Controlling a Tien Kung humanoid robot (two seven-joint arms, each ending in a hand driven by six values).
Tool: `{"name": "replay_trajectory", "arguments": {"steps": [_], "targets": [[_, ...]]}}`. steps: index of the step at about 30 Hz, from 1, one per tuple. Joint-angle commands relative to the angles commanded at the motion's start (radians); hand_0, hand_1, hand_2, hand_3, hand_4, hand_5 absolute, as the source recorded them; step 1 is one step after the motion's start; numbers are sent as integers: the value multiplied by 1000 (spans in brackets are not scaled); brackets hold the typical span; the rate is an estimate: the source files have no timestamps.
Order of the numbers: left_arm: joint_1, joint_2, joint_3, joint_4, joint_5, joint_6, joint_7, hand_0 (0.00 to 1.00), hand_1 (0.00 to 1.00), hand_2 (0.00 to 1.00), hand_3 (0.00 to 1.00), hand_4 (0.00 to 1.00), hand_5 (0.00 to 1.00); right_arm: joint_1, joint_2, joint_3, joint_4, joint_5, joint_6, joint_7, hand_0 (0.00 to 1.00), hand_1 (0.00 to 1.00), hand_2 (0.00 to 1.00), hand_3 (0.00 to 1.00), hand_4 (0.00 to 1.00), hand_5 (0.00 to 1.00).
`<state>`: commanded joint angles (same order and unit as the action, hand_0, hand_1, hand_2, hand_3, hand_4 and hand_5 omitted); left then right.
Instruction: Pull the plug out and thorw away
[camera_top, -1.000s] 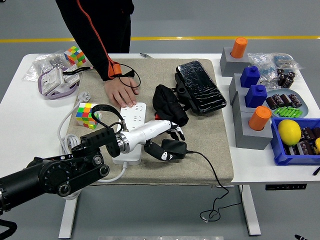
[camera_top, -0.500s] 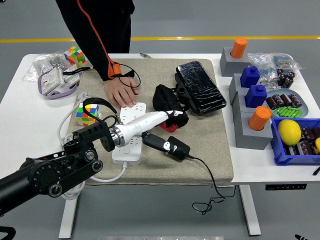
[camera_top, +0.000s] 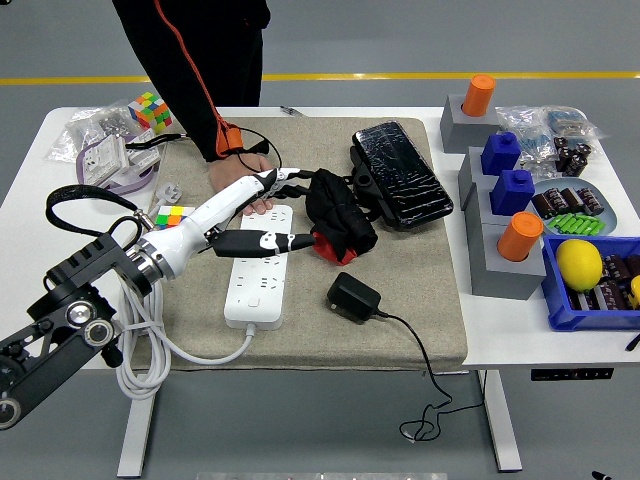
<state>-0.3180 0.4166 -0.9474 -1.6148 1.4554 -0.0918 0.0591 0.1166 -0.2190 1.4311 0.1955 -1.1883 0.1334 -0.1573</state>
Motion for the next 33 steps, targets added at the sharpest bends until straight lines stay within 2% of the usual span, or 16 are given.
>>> {"name": "replay_trajectory", "arguments": {"steps": [1, 2, 7, 8, 10, 20, 32, 33], "targets": [[12, 7, -8, -12, 3, -19, 27, 302, 413, 381, 821, 978, 372, 0, 0, 0, 0, 0, 0, 0, 634, 626, 618, 569, 987, 442], [25, 16, -17, -25, 5, -42, 60, 170, 168, 243, 726, 745, 235, 1, 0, 0, 1, 2, 0, 0, 634, 626, 618, 569, 987, 442], [82, 47, -51, -59, 8, -136, 220, 170, 168, 243, 726, 745, 235, 1, 0, -6, 1, 6, 1, 0, 634, 626, 618, 569, 987, 442], [91, 52, -54, -62, 10, -146, 246, 114, 96, 164, 686, 666, 2, 1, 0, -8, 1, 6, 1, 0, 634, 626, 618, 569, 987, 442], [102, 59, -55, -61, 7, -154, 270, 114, 96, 164, 686, 666, 2, 2, 0, -9, 1, 7, 1, 0, 634, 626, 618, 569, 987, 442], [116, 65, -55, -69, 5, -193, 367, 99, 86, 160, 670, 665, 2, 4, -5, -18, 1, 9, -1, -1, 634, 626, 618, 569, 987, 442], [106, 58, -25, -49, -2, -193, 371, 97, 85, 157, 688, 654, 2, 2, -4, -18, 1, 10, -1, -1, 633, 626, 618, 569, 987, 442], [104, 56, -20, -45, -2, -193, 372, 96, 84, 157, 720, 650, 2, 2, -3, -17, 1, 9, -1, 0, 633, 626, 618, 568, 987, 443]]}}
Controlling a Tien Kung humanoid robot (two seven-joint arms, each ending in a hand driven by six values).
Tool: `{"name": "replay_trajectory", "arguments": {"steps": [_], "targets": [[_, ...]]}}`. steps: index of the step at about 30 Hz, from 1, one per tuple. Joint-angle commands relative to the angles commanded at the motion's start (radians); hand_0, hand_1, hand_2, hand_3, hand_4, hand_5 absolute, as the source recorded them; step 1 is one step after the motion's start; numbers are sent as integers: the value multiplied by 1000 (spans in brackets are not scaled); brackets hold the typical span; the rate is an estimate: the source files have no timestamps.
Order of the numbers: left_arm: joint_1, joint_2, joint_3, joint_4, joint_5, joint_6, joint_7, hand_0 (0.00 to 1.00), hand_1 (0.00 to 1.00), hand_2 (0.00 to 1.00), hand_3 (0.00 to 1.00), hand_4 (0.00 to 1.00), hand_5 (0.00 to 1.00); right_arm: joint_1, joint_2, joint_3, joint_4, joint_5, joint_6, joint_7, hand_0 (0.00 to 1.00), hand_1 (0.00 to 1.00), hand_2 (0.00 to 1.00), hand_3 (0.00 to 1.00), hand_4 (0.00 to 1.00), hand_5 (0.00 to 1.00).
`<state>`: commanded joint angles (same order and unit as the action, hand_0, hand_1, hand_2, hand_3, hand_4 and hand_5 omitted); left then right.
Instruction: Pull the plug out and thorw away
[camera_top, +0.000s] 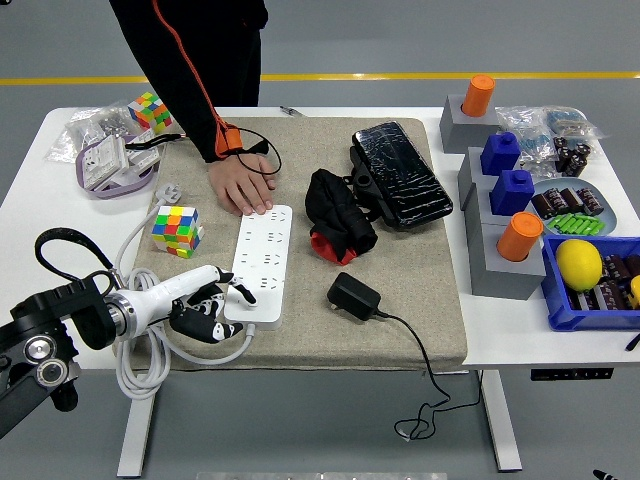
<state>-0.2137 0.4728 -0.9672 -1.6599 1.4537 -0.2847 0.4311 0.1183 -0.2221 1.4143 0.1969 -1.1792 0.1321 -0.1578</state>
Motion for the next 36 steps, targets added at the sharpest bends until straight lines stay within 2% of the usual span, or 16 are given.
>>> {"name": "replay_trajectory", "arguments": {"steps": [5, 6, 11, 12, 22, 30, 36], "targets": [[-1, -6, 11, 7, 5, -1, 6, 96, 84, 157, 720, 650, 2, -2, 3, 3, 0, -2, 1, 0, 633, 626, 618, 568, 987, 443], [0, -7, 10, 5, 4, 0, 6, 96, 83, 157, 807, 656, 2, -2, 3, 6, 0, -4, 1, 0, 634, 626, 618, 569, 987, 442], [-1, -6, 4, -5, 5, 5, 2, 96, 83, 157, 807, 656, 2, -3, 3, 13, 0, -6, 1, 0, 634, 626, 618, 569, 987, 442], [-2, -6, 3, -7, 4, 3, 6, 95, 83, 157, 840, 657, 2, -2, 3, 15, 0, -8, 1, 0, 632, 626, 618, 568, 987, 442], [4, -10, 9, 1, 5, -5, 23, 94, 82, 157, 851, 659, 2, -2, 3, 17, 1, -8, 1, 0, 634, 626, 618, 569, 987, 442], [-2, -15, 21, 42, 8, -11, 34, 94, 82, 157, 829, 656, 2, 0, 3, 15, 1, -8, 0, 1, 633, 626, 618, 569, 987, 442], [-1, -15, 24, 49, 7, -14, 40, 93, 82, 156, 810, 653, 2, 0, 1, 20, -1, -11, -1, 0, 633, 626, 618, 568, 987, 441]]}}
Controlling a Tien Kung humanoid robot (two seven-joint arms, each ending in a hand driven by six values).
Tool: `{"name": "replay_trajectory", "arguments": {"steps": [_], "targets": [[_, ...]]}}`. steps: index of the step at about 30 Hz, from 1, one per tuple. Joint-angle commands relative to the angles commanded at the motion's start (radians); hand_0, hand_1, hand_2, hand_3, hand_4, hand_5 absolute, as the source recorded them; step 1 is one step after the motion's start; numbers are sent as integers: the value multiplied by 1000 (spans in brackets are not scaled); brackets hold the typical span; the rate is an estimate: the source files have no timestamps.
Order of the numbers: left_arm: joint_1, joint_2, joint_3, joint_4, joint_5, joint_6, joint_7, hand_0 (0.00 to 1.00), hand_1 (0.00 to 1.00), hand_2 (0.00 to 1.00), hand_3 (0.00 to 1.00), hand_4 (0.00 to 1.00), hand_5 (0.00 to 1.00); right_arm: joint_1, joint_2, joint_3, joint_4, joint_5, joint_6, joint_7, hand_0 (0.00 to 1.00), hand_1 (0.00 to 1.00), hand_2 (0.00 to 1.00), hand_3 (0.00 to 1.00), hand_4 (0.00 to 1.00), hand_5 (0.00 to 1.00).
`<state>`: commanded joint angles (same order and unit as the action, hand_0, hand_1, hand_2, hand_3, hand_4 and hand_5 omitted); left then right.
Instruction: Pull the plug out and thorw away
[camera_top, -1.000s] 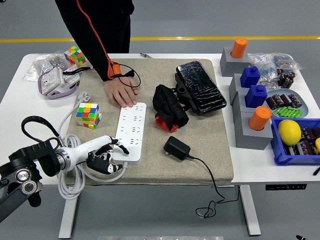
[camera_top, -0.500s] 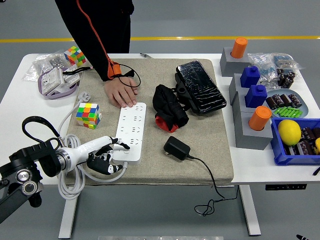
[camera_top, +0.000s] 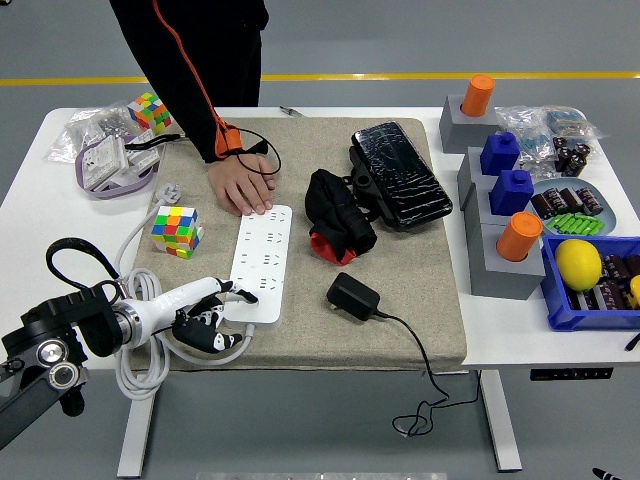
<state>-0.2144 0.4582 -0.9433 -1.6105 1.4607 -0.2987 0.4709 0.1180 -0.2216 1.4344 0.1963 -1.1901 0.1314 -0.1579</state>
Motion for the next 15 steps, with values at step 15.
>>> {"name": "replay_trajectory", "arguments": {"steps": [15], "targets": [[-5, 21, -40, -93, 22, 31, -64, 93, 81, 156, 791, 651, 2, -2, 0, -1, -1, -1, -1, 0, 633, 626, 618, 569, 987, 442]]}}
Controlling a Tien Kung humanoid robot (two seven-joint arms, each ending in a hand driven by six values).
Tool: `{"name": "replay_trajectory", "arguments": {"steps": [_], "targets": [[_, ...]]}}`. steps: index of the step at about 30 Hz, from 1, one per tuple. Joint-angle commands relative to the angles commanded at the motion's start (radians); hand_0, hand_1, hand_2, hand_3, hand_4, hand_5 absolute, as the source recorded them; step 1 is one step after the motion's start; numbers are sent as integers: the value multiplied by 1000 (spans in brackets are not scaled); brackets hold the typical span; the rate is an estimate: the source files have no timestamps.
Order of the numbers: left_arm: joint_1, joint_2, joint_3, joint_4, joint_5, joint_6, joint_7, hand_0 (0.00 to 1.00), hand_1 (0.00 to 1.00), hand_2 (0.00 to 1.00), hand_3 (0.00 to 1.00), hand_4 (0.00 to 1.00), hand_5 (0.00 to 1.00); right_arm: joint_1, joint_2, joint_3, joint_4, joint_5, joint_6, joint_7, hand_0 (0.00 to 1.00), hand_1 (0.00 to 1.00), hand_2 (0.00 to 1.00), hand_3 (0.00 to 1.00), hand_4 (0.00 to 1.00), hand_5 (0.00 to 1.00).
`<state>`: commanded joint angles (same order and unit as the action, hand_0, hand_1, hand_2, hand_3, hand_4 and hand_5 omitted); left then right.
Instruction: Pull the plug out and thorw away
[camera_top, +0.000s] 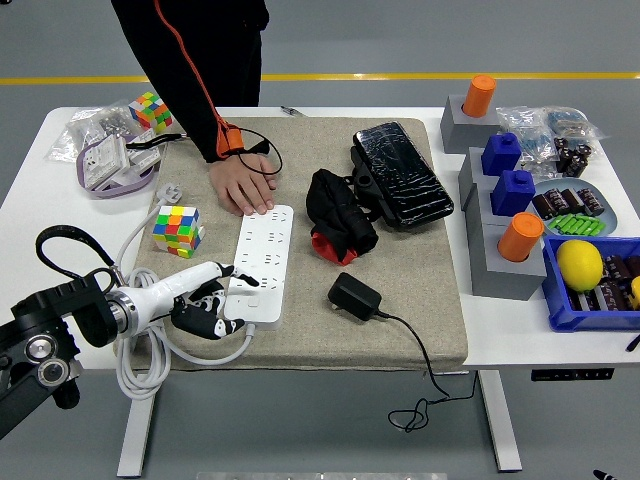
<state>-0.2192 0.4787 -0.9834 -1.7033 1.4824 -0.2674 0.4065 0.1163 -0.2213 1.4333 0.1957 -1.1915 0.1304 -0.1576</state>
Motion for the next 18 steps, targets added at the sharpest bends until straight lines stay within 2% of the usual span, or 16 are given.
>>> {"name": "replay_trajectory", "arguments": {"steps": [5, 8, 9, 12, 14, 15, 18], "targets": [[-7, -7, -8, 22, 44, 63, -105, 123, 99, 176, 793, 613, 2, 1, 2, 2, 0, 0, 0, 0, 633, 626, 618, 569, 987, 442], [-21, -18, -19, 60, 55, 112, -172, 123, 99, 176, 793, 613, 2, 1, 3, 0, 0, 2, 0, 1, 633, 626, 618, 569, 987, 442], [-26, -23, -26, 75, 51, 123, -189, 224, 191, 327, 836, 796, 232, 2, 3, 1, 0, 1, 0, 1, 633, 626, 618, 569, 987, 442], [-39, -36, -44, 116, 59, 157, -227, 224, 191, 327, 836, 796, 232, 3, 3, 1, 0, 1, 0, 1, 633, 626, 618, 569, 987, 442], [-45, -42, -56, 140, 33, 175, -239, 224, 191, 327, 836, 796, 232, 5, 3, 1, 0, 1, 0, 1, 633, 626, 618, 569, 987, 442], [-46, -43, -60, 146, 24, 179, -240, 439, 584, 598, 830, 899, 333, 6, 3, 1, 0, 1, 0, 1, 633, 626, 618, 569, 987, 442], [-48, -40, -79, 160, 30, 204, -263, 439, 584, 598, 830, 899, 333, 8, 2, 2, 2, 2, -1, 2, 633, 626, 618, 569, 987, 442]]}}
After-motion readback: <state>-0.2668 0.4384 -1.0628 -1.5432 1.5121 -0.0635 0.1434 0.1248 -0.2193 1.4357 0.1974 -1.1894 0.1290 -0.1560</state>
